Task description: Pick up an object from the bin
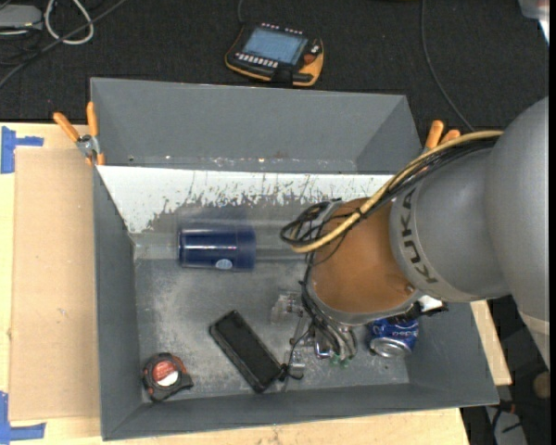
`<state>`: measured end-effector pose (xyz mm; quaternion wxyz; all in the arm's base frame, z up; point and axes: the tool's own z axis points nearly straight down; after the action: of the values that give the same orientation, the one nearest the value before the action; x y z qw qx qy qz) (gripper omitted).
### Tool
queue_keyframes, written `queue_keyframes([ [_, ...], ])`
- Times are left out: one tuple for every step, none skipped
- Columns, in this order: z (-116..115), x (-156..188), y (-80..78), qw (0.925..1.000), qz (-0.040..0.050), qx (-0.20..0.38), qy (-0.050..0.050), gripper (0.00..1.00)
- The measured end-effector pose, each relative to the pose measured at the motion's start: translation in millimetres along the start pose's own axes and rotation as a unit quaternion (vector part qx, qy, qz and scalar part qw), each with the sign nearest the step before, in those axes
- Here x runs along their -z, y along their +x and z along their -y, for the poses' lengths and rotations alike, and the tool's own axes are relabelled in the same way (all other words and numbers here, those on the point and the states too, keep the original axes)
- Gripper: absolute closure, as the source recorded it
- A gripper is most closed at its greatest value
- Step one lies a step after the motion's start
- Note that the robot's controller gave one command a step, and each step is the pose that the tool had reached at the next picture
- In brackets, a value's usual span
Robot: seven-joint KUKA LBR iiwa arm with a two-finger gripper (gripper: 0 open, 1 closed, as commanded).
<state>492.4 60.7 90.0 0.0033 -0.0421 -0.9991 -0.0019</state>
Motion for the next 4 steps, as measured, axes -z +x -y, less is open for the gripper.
queue_keyframes([
  [8, -4, -16.9, 1.0, -0.0007, 0.002, -0.003, 0.0],
  [-17, -10, 6.1, 0.9984, -0.0024, 0.056, -0.001, 0.0],
  [-47, -12, 18.6, 0.9969, -0.0009, 0.079, -0.003, 1.0],
  [-47, -12, 18.6, 0.9969, -0.0009, 0.078, -0.003, 1.0],
])
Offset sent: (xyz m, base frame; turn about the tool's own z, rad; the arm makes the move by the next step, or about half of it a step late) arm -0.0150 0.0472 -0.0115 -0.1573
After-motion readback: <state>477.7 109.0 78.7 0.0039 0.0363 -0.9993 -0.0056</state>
